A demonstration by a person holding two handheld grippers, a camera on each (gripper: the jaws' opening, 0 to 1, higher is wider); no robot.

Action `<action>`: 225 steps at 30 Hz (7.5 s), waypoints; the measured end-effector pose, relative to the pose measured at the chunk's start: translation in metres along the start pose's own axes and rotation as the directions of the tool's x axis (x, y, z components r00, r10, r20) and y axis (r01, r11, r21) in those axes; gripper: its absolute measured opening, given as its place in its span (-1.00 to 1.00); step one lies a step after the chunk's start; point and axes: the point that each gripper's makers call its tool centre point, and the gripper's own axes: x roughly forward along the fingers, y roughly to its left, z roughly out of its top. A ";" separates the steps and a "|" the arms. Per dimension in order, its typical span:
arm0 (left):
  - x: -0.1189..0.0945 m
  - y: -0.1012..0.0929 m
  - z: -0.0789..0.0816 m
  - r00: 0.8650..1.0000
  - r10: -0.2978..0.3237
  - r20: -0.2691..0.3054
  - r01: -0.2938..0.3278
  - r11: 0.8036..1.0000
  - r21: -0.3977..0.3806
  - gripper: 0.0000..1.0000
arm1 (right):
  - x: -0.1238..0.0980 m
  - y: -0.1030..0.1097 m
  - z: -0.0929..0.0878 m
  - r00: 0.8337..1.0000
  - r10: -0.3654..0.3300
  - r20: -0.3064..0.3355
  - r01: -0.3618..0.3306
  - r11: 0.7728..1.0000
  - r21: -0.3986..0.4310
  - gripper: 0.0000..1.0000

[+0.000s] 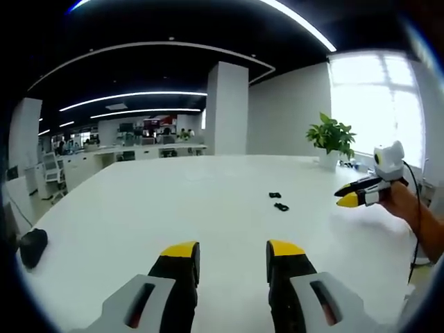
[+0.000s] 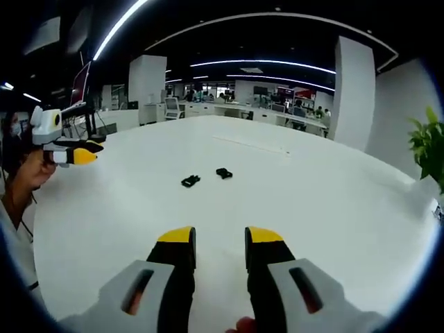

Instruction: Snap the two parts of the plastic buckle together until the buckle closes and remains connected.

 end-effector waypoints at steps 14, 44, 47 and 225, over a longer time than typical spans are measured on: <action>0.003 -0.002 0.003 1.000 -0.015 0.002 0.015 1.000 0.002 -0.23 | 0.011 -0.006 0.008 1.000 0.029 0.001 -0.029 1.000 0.011 -0.44; 0.020 -0.003 0.006 0.998 -0.043 -0.035 0.044 0.999 0.028 -0.23 | 0.037 -0.013 0.020 0.997 0.067 -0.029 -0.068 0.997 -0.022 -0.43; 0.022 -0.006 0.005 0.997 -0.059 -0.045 0.061 0.997 0.037 -0.21 | 0.039 -0.014 0.021 0.997 0.068 -0.035 -0.069 0.997 -0.033 -0.43; 0.096 -0.039 -0.001 0.981 -0.073 -0.178 0.089 0.992 0.084 -0.24 | 0.132 0.036 0.050 0.942 0.328 -0.072 -0.334 0.936 -0.108 -0.51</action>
